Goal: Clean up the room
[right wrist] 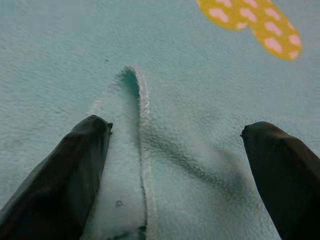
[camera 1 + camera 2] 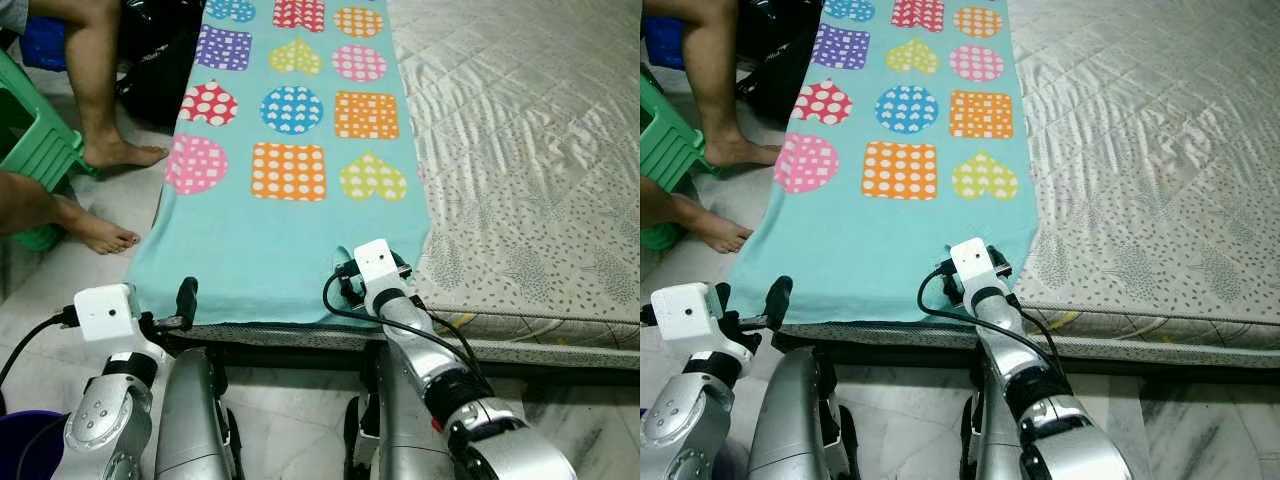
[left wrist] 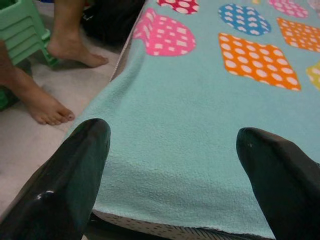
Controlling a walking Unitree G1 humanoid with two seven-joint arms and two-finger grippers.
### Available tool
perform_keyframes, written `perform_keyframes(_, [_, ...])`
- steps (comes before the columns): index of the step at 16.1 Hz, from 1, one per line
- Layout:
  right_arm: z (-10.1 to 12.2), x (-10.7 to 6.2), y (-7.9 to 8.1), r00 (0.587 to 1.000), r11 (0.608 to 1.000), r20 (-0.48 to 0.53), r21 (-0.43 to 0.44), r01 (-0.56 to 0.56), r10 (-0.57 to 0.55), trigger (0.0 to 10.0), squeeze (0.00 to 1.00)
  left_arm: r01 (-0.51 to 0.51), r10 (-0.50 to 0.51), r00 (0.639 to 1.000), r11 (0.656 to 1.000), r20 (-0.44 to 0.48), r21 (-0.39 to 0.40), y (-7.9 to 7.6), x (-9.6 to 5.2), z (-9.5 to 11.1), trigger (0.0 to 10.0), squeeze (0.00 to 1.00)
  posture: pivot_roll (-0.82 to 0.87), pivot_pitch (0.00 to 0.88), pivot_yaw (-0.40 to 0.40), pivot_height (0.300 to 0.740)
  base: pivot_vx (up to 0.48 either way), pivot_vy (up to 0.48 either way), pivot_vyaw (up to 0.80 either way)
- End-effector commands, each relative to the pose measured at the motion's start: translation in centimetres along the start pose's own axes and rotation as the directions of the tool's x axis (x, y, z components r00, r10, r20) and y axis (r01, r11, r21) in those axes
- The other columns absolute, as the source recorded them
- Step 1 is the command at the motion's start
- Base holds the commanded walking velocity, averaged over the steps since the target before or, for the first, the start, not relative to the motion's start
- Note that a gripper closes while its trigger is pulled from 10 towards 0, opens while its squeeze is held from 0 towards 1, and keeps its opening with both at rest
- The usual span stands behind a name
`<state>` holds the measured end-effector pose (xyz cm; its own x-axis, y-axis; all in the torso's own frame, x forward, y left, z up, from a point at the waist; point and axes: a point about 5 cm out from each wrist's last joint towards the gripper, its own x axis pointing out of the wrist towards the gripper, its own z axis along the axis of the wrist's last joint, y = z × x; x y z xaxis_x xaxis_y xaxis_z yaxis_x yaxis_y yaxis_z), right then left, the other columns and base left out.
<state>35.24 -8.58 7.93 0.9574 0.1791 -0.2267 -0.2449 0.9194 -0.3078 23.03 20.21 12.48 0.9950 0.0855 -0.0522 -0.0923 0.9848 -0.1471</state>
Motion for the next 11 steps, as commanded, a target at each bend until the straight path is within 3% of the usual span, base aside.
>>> perform_keyframes(1, [-0.6,-0.1,0.2,1.0,1.0,-0.023,-0.011,0.007,-0.007,10.0,0.0,-0.006,0.006,1.0,1.0,-0.027,0.001,0.0,-0.3,-0.5,10.0,0.0,0.07,0.281,-0.083,0.556,0.0,0.0,0.0])
perform_keyframes(3, [-0.6,0.0,0.0,0.999,0.999,-0.027,-0.025,0.024,-0.025,9.7,0.0,-0.008,0.008,1.0,1.0,-0.024,0.004,0.1,-0.2,-0.5,10.0,0.0,0.07,0.276,-0.083,0.556,0.0,0.0,0.0])
perform_keyframes(4, [-0.7,0.1,-0.5,0.999,0.999,-0.033,-0.034,0.041,-0.042,1.2,0.0,-0.01,0.01,1.0,1.0,-0.023,0.004,0.1,-0.2,-0.5,10.0,0.0,0.07,0.274,-0.084,0.556,0.0,0.0,0.0])
perform_keyframes(5, [-0.8,0.1,-0.9,0.998,0.998,-0.036,-0.042,0.053,-0.054,0.0,0.0,-0.01,0.01,1.0,1.0,-0.022,0.004,0.1,-0.2,-0.4,10.0,0.0,0.07,0.274,-0.084,0.556,0.0,0.0,0.0])
perform_keyframes(11, [-1.6,-0.1,-1.7,0.996,0.996,-0.051,-0.058,0.073,-0.076,0.0,0.0,-0.004,0.004,1.0,1.0,-0.014,0.0,-0.2,0.2,-0.4,10.0,0.0,0.07,0.259,-0.084,0.556,0.0,0.0,0.0])
